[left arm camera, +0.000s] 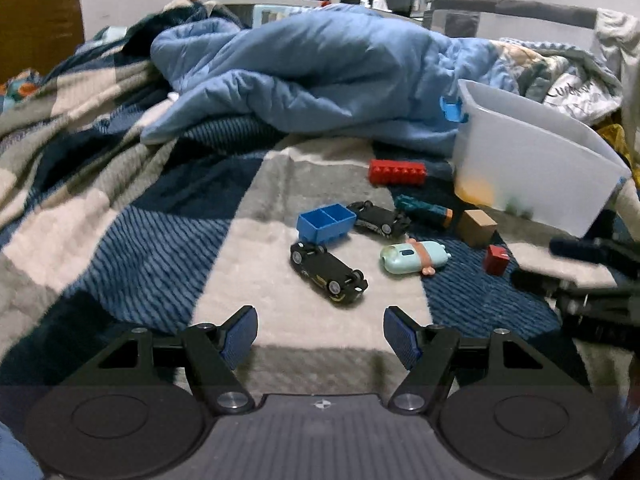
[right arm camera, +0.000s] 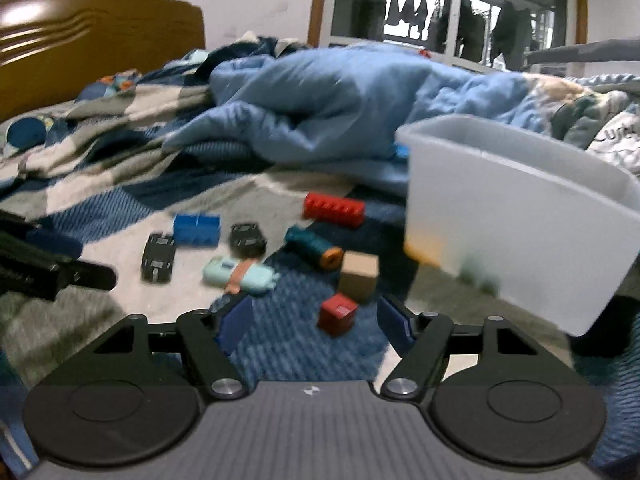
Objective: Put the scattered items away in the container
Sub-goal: 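Move both open tools back toward the toys on the blanket, then grasp a black toy car with the left tool while the right tool grasps the red cube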
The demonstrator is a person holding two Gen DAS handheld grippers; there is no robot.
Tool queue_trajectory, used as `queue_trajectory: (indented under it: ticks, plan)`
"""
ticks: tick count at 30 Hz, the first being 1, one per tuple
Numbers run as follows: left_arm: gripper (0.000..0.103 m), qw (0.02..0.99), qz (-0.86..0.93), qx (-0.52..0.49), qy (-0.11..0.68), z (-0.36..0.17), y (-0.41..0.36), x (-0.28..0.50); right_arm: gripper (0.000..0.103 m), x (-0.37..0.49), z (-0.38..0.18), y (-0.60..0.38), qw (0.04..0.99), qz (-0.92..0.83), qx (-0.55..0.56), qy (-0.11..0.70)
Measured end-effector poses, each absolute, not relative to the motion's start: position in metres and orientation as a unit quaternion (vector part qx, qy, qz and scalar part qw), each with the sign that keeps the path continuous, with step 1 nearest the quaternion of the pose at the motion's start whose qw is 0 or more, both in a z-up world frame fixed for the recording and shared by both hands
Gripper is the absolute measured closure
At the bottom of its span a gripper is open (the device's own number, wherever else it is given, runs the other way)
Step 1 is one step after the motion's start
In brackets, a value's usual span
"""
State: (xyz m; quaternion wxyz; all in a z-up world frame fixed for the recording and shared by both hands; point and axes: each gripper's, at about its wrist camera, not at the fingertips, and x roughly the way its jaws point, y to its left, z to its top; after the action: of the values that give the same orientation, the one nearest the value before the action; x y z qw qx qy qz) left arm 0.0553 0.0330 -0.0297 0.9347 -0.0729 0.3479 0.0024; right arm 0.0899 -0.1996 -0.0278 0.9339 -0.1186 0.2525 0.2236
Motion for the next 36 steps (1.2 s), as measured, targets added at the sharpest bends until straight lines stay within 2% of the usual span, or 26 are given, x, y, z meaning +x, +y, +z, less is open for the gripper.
queue_trajectory:
  ticks: [9,11,13,15,20,22,23,24,36]
  plan:
    - [0.031,0.922,0.036,-0.15,0.355,-0.04,0.025,0.099,0.032,0.111,-0.052,-0.204,0.933,0.185,-0.099,0.292]
    - [0.042,0.919,0.046,-0.149,0.363,-0.042,0.023,0.111,0.032,0.116,-0.054,-0.205,0.934,0.18,-0.094,0.293]
    - [0.059,0.915,0.051,-0.147,0.373,-0.045,0.022,0.119,0.034,0.12,-0.055,-0.204,0.935,0.178,-0.089,0.293]
    - [0.068,0.913,0.05,-0.131,0.384,-0.046,0.02,0.125,0.037,0.126,-0.056,-0.203,0.934,0.179,-0.084,0.297]
    - [0.069,0.915,0.019,-0.065,0.398,-0.043,0.014,0.126,0.039,0.143,-0.056,-0.197,0.932,0.18,-0.071,0.305]
    - [0.069,0.914,0.005,-0.051,0.402,-0.042,0.014,0.123,0.053,0.149,-0.056,-0.194,0.929,0.185,-0.071,0.314]
    - [0.069,0.914,-0.002,-0.051,0.403,-0.041,0.015,0.121,0.07,0.151,-0.056,-0.193,0.925,0.192,-0.069,0.322]
    - [0.069,0.914,-0.007,-0.049,0.404,-0.039,0.016,0.118,0.072,0.152,-0.056,-0.193,0.923,0.197,-0.065,0.325]
    - [0.069,0.917,-0.067,-0.035,0.391,-0.012,-0.009,0.07,0.073,0.099,-0.036,-0.195,0.932,0.199,-0.128,0.274]
